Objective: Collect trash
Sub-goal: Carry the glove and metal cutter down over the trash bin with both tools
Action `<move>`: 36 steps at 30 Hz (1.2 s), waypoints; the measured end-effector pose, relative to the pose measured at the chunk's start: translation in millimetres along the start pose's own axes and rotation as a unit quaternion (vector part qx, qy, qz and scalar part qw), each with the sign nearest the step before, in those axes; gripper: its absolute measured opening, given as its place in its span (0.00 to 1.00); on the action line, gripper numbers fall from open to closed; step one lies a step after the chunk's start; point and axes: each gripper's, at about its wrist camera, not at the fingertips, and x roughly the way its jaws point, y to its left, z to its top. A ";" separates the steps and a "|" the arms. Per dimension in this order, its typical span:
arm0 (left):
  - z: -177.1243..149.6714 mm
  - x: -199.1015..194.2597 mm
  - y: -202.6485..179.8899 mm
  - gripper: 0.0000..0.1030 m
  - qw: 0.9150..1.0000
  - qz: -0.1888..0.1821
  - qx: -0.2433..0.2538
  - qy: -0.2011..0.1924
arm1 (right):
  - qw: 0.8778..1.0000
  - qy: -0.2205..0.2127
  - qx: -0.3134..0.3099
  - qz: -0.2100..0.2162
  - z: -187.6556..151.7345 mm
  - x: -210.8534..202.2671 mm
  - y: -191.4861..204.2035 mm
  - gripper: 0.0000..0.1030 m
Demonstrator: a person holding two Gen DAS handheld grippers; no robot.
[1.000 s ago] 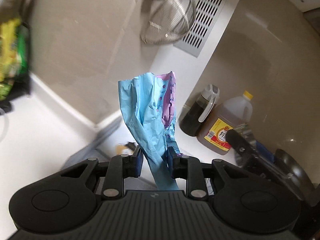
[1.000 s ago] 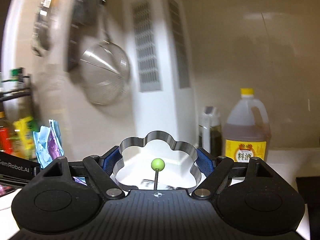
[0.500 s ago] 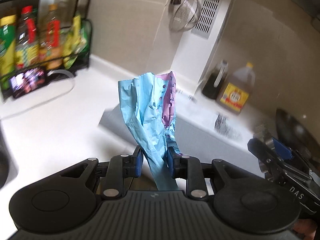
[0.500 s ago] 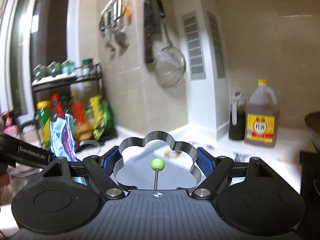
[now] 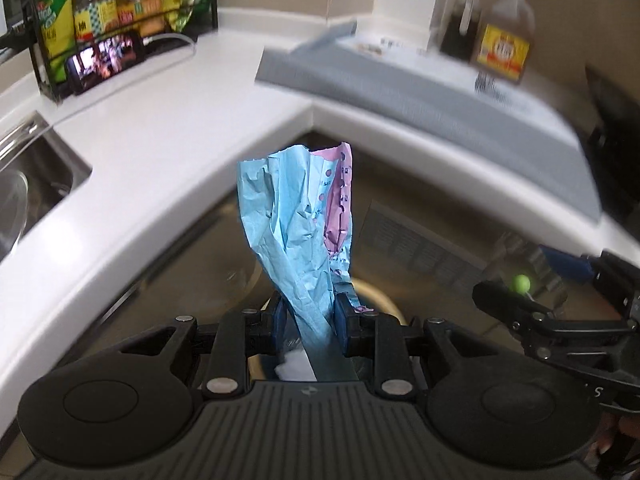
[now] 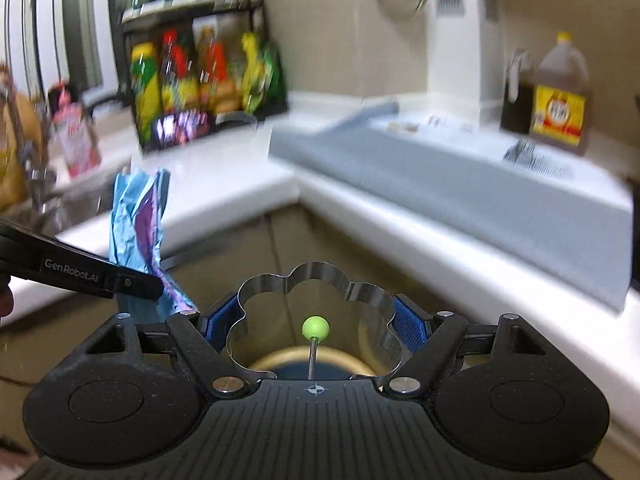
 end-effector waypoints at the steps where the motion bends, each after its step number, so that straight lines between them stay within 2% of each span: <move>1: -8.2 2.2 0.4 0.27 1.000 0.002 0.004 0.005 | 1.000 0.009 -0.006 0.000 -3.6 1.9 4.0 0.80; 4: -22.5 5.8 2.9 0.27 1.000 0.009 0.010 0.013 | 1.000 0.024 -0.015 0.001 -9.0 6.1 11.2 0.80; 8: -24.7 6.5 9.8 0.27 1.000 0.012 0.002 0.018 | 1.000 0.024 -0.018 -0.002 -7.4 4.1 13.5 0.80; 14: -23.3 -2.4 7.1 0.27 1.000 0.018 0.022 -0.001 | 1.000 -0.014 -0.008 0.016 32.3 -29.8 4.2 0.80; 18: -23.9 -3.6 2.0 0.27 0.999 0.011 0.032 -0.007 | 0.998 -0.057 -0.037 0.018 61.5 -59.1 4.6 0.80; 20: -24.8 -3.3 1.1 0.27 0.999 0.010 0.035 -0.008 | 0.996 -0.065 -0.053 0.016 66.0 -61.4 6.9 0.80; 22: -26.2 -3.4 1.3 0.27 0.999 0.009 0.035 -0.007 | 0.997 -0.051 -0.054 0.015 62.6 -52.9 7.5 0.80; 26: -27.4 -2.5 3.1 0.27 0.999 0.012 0.043 -0.006 | 0.999 0.007 -0.027 0.036 46.6 -31.3 5.6 0.80; 28: -27.8 -1.5 2.7 0.27 0.998 0.018 0.055 -0.008 | 0.999 0.015 -0.031 0.036 45.5 -34.2 3.4 0.80; 31: -25.6 0.9 2.9 0.27 0.998 0.019 0.066 -0.008 | 0.997 0.013 -0.081 0.014 55.4 -56.7 -1.6 0.80; 34: -22.4 2.5 2.8 0.27 0.997 0.017 0.071 -0.013 | 0.987 0.004 -0.155 -0.031 70.2 -82.1 -8.4 0.80; 36: -21.0 3.7 2.4 0.27 0.997 0.016 0.070 -0.017 | 0.981 -0.006 -0.182 -0.060 77.1 -89.1 -15.3 0.80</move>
